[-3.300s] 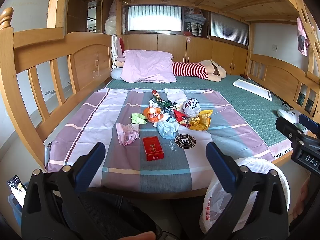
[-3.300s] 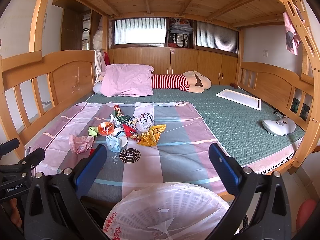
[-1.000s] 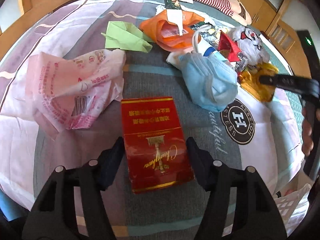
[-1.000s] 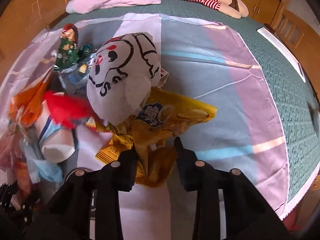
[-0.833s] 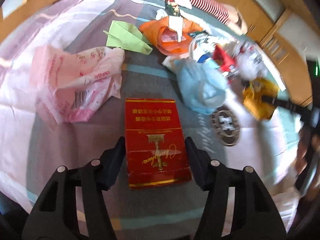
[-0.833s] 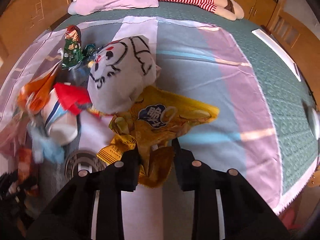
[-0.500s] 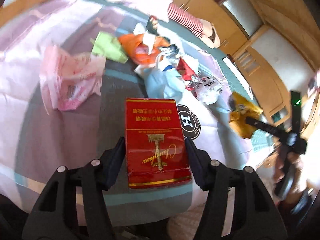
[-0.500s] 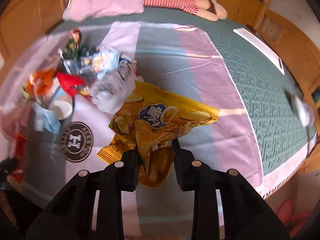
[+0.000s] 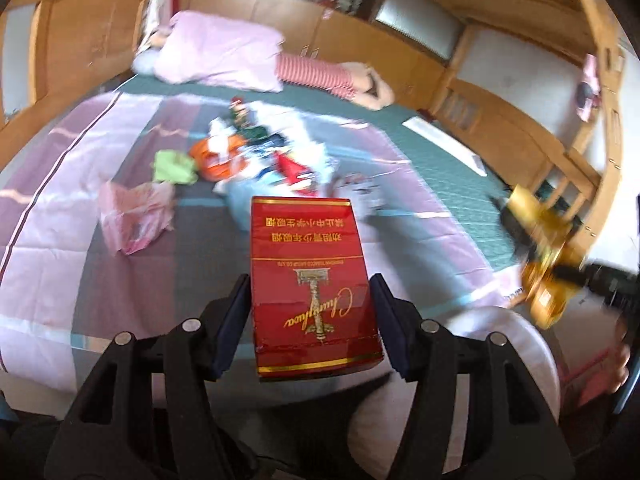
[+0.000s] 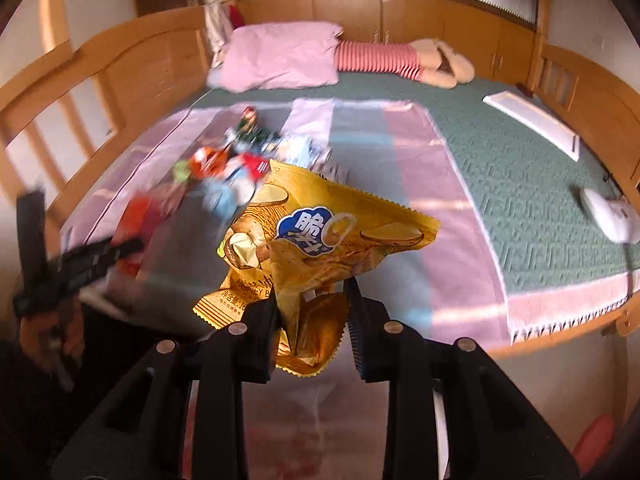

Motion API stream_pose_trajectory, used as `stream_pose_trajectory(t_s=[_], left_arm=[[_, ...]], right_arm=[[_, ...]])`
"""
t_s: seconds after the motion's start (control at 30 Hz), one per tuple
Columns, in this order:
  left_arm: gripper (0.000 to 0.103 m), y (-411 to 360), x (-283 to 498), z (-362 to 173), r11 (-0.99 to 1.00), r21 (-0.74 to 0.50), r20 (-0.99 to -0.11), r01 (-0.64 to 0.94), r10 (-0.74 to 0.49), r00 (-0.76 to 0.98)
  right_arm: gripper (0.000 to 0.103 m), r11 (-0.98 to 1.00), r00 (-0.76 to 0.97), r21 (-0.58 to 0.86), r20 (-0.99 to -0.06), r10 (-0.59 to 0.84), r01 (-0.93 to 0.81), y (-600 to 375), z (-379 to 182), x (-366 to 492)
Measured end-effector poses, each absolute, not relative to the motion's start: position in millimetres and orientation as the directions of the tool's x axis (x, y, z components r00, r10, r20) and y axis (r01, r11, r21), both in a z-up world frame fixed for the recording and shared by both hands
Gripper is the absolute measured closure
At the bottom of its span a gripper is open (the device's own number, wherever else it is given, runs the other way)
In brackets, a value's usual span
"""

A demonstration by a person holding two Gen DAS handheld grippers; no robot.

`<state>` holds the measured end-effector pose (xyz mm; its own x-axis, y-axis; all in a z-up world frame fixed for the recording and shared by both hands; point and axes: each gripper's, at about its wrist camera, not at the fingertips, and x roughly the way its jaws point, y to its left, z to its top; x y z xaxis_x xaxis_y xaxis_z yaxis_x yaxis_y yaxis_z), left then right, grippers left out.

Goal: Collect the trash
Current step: 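Carry both items to the bin and open both tools to drop them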

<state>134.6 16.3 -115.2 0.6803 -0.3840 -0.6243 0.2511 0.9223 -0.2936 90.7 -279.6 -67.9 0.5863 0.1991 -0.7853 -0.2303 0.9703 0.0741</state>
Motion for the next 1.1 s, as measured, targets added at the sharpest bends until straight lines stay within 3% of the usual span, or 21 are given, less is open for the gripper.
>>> stream_pose_trajectory(t_s=[0.07, 0.13, 0.17, 0.2, 0.33, 0.47, 0.6, 0.7, 0.77, 1.1], left_arm=[[0.043, 2.6, 120.7, -104.6, 0.912, -0.292, -0.607, 0.289, -0.41, 0.68], [0.043, -11.3, 109.3, -96.2, 0.9, -0.285, -0.593, 0.33, -0.436, 0.677], [0.043, -17.1, 103.9, -93.0, 0.895, -0.281, -0.589, 0.346, -0.446, 0.674], [0.043, -24.0, 97.9, -90.2, 0.89, -0.274, -0.587, 0.364, -0.455, 0.67], [0.043, -46.6, 80.3, -89.6, 0.872, -0.252, -0.596, 0.419, -0.481, 0.643], [0.043, -68.1, 67.7, -98.4, 0.837, -0.257, -0.621, 0.483, -0.527, 0.581], [0.042, -101.1, 55.8, -111.1, 0.747, -0.289, -0.659, 0.598, -0.608, 0.442], [0.032, -120.1, 49.0, -120.8, 0.727, -0.262, -0.691, 0.635, -0.6, 0.402], [0.013, -123.5, 47.0, -121.2, 0.733, -0.237, -0.695, 0.638, -0.587, 0.416], [0.009, -78.3, 72.1, -116.6, 0.882, -0.195, -0.683, 0.428, -0.436, 0.587]], right_arm=[[0.071, 0.962, 0.525, 0.038, -0.832, 0.18, -0.269, -271.2, -87.0, 69.4], [0.057, 0.953, 0.482, 0.008, -0.862, 0.16, -0.302, -265.0, -103.5, 55.5], [0.039, 0.953, 0.476, -0.007, -0.867, 0.146, -0.304, -264.5, -110.4, 48.8], [0.029, 0.957, 0.49, -0.018, -0.862, 0.131, -0.288, -267.2, -111.9, 45.3], [0.029, 0.985, 0.566, 0.06, -0.812, 0.143, -0.162, -295.8, -92.9, 42.5], [0.026, 0.991, 0.711, 0.131, -0.698, 0.086, 0.01, -328.9, -54.8, 38.6], [0.023, 0.981, 0.801, 0.192, -0.592, 0.086, 0.036, -337.5, -31.2, 25.8], [0.02, 0.986, 0.817, 0.166, -0.57, 0.085, 0.013, -330.0, -28.7, 19.5], [0.018, 0.991, 0.822, 0.133, -0.565, 0.064, 0.015, -327.3, -27.5, 18.6], [0.017, 0.99, 0.813, 0.138, -0.577, 0.075, 0.007, -321.3, -35.6, 27.5]])
